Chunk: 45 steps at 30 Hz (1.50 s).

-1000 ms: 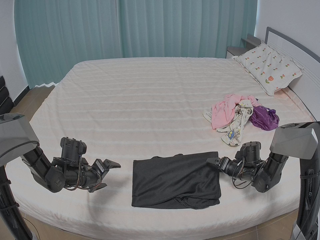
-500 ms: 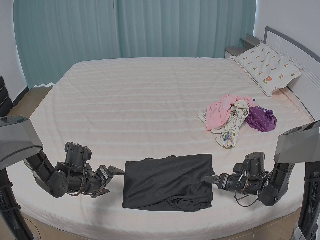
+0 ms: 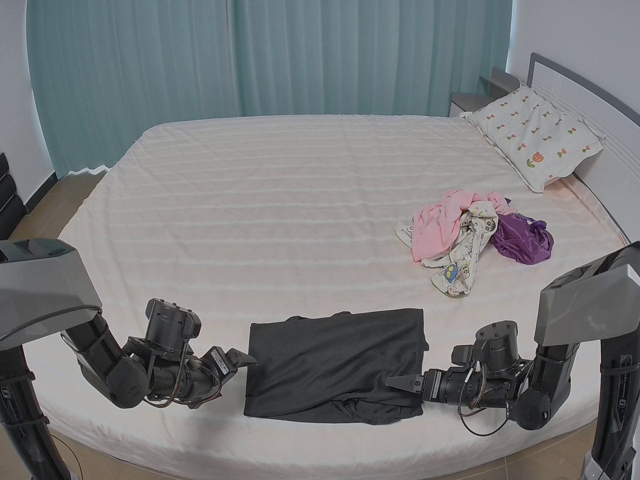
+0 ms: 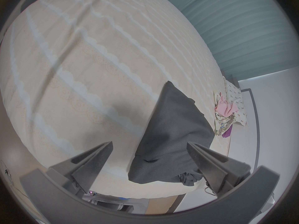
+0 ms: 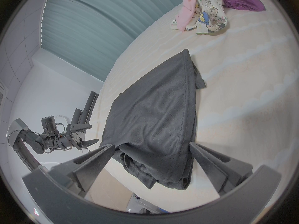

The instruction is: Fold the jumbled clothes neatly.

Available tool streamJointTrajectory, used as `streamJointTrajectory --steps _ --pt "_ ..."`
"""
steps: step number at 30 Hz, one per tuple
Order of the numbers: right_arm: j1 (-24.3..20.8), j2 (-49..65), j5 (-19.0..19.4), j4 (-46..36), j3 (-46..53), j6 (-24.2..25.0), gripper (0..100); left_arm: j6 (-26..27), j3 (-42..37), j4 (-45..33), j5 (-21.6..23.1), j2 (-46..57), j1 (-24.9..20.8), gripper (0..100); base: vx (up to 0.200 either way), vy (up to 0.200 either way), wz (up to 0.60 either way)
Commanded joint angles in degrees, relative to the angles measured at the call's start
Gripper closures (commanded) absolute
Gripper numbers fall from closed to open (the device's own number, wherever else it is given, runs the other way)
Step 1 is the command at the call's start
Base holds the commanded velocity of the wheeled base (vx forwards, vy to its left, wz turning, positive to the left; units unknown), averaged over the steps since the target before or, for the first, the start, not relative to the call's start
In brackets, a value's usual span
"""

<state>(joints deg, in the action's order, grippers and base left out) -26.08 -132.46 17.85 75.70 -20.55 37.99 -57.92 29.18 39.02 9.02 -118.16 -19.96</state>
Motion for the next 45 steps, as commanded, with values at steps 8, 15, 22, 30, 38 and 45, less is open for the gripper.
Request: streamJointTrajectory --steps 8,15,22,30,38,45 --pt "0.1 0.0 -0.1 -0.2 1.4 -1.3 0 0.0 -0.2 0.0 0.0 -0.6 -0.3 0 0.0 0.0 0.0" --pt "-0.3 -0.3 -0.1 -0.6 1.6 -1.5 0 0.0 -0.1 0.0 0.0 -0.6 -0.3 0 0.0 0.0 0.0" --pt "-0.6 -1.0 -0.1 -0.6 1.1 -1.7 100 0.0 -0.1 0.0 0.0 -0.6 -0.3 0 0.0 0.0 0.0" --pt "0.1 0.4 0.0 -0.7 3.7 -5.0 100 0.1 -0.2 0.0 -0.6 -0.6 -1.8 0 0.0 0.0 0.0" --pt "0.4 0.2 0.1 -0.1 4.1 -5.3 100 5.4 -2.1 0.0 -4.7 -2.3 -7.7 0 0.0 0.0 0.0" --pt "0.4 0.1 0.3 0.0 4.0 -5.4 100 7.5 -2.6 0.0 -6.9 -3.7 -9.7 0 0.0 0.0 0.0"
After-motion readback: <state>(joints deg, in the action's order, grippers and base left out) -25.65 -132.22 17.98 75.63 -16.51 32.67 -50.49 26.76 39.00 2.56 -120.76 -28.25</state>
